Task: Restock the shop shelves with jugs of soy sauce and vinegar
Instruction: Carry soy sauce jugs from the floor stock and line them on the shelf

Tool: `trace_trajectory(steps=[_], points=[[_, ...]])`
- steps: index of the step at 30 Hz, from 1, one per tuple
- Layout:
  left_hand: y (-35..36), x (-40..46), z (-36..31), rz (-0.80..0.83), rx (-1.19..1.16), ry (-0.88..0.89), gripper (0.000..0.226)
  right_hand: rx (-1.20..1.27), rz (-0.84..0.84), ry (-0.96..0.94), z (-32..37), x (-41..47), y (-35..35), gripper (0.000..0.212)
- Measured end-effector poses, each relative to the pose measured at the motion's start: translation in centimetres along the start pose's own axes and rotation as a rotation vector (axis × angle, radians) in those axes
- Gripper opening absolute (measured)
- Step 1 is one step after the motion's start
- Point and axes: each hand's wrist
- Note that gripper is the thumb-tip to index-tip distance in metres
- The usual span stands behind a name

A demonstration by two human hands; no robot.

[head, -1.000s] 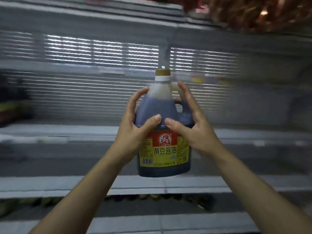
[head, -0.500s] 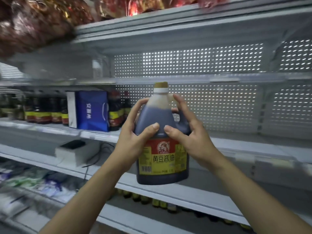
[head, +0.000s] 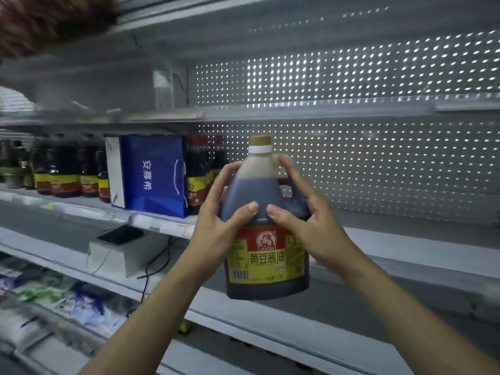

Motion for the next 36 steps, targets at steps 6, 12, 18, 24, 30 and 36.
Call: trace_trajectory(steps=[6, 12, 18, 24, 30, 36], points=[[-2.7, 3.5, 4.1, -0.031, 0.020, -0.026, 0.064, 0.023, 0.006, 0.000, -3.2, 6.2, 0.5, 0.077], [-7.1, 7.1, 9.8, -0.006, -0.018, -0.033, 0.066, -0.026, -0.052, 0.017, -6.3, 12.1, 2.3, 0.077], [-11.8, 10.6, 16.7, 0.088, -0.144, -0.065, 0.065, -0.097, -0.196, 0.028, -10.2, 17.3, 4.6, 0.076], [-16.2, 15.5, 22.5, 0.223, -0.225, -0.059, 0.064, -0.163, -0.372, 0.060, -12.4, 22.8, 7.3, 0.078], [-17.9, 16.6, 27.3, 0.270, -0.303, -0.060, 0.066, -0.253, -0.481, 0.096, -14.9, 25.3, 8.6, 0.079], [-18.1, 16.7, 29.7, 0.285, -0.298, -0.047, 0.069, -0.304, -0.547, 0.102, -16.6, 25.8, 8.6, 0.078]])
Point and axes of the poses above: each hand's wrist, its own x-axis towards the middle knuckle, its own y-axis out of the palm, z = x × y, and after that the axes turned 15 degrees about y, right-handed
